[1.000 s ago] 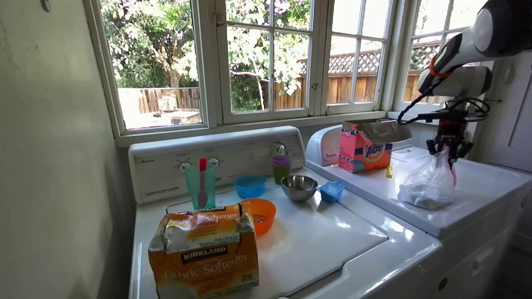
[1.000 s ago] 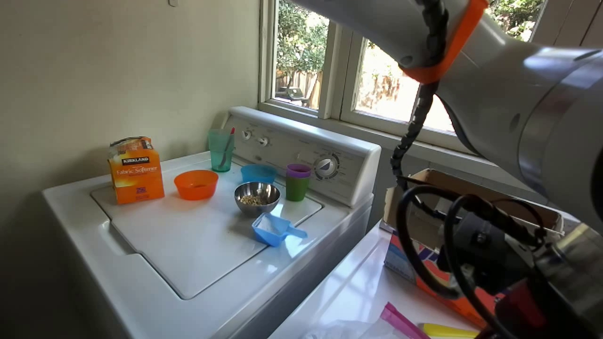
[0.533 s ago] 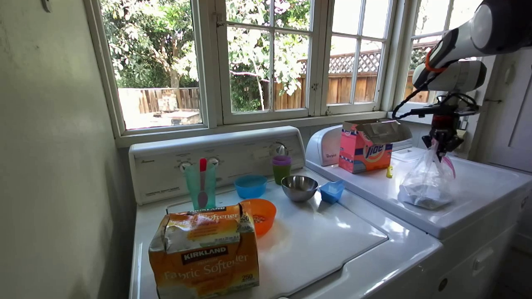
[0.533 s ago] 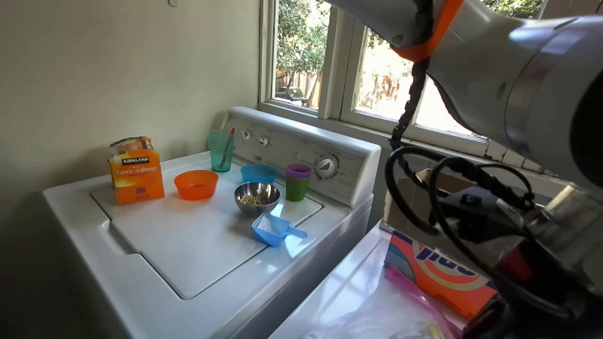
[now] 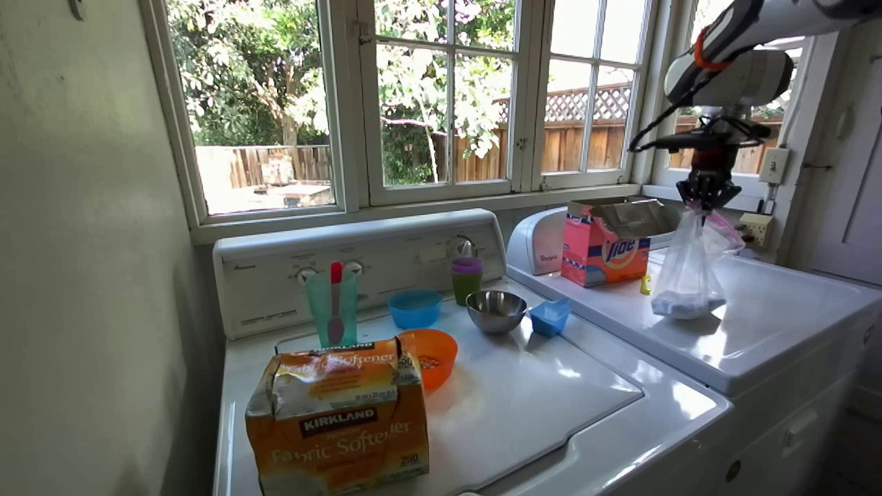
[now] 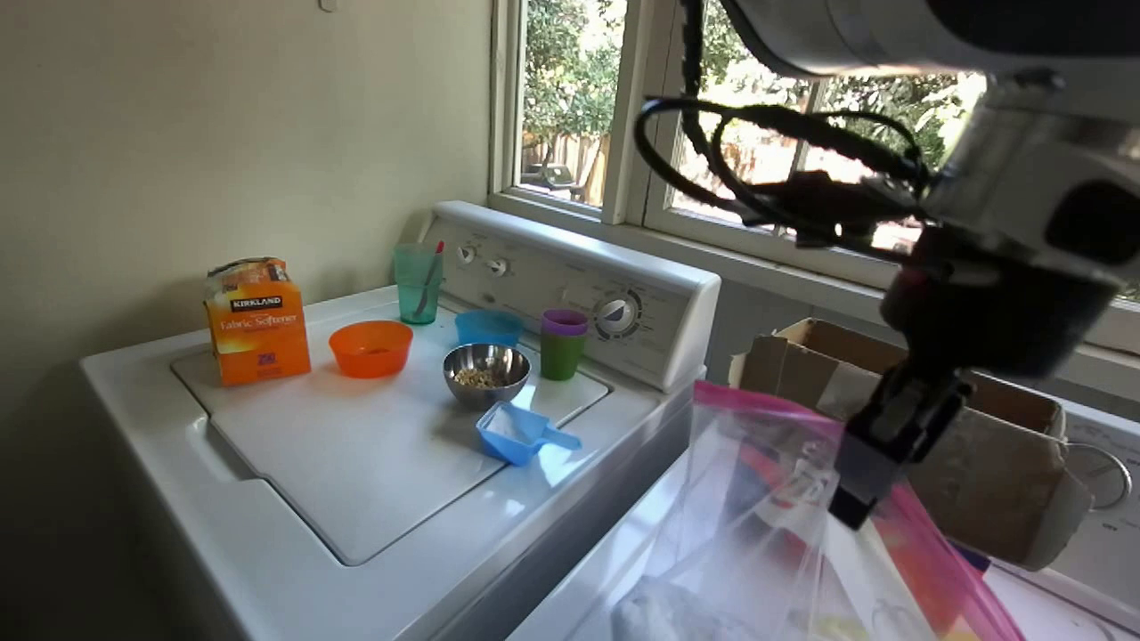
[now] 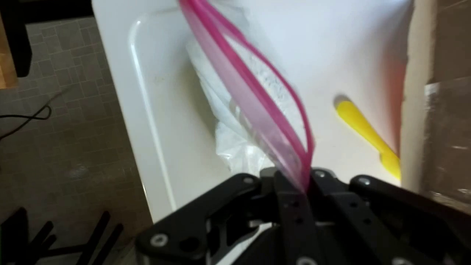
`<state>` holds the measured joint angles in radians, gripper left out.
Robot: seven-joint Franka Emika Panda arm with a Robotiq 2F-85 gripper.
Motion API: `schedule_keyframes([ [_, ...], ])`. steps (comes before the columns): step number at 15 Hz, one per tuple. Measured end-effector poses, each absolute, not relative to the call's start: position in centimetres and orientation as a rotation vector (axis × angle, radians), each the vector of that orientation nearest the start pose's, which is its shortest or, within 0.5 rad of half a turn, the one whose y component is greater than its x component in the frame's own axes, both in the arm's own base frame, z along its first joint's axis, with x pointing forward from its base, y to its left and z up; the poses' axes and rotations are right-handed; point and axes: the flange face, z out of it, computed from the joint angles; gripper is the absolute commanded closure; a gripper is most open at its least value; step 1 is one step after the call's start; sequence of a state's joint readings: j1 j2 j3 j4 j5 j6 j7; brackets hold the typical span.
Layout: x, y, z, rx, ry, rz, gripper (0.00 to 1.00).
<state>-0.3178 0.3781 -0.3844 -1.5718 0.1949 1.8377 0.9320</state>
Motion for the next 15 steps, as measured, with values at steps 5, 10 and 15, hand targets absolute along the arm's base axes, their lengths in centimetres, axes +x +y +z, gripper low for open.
schedule_keyframes([
  [5, 52.4, -34.2, 49.6, -2.053, 2.355, -0.149, 1.00],
  [10, 50.0, -32.4, 54.9, -2.017, 2.413, -0.299, 1.00],
  [15, 48.7, -32.1, 58.6, -2.022, 2.366, -0.380, 1.00],
])
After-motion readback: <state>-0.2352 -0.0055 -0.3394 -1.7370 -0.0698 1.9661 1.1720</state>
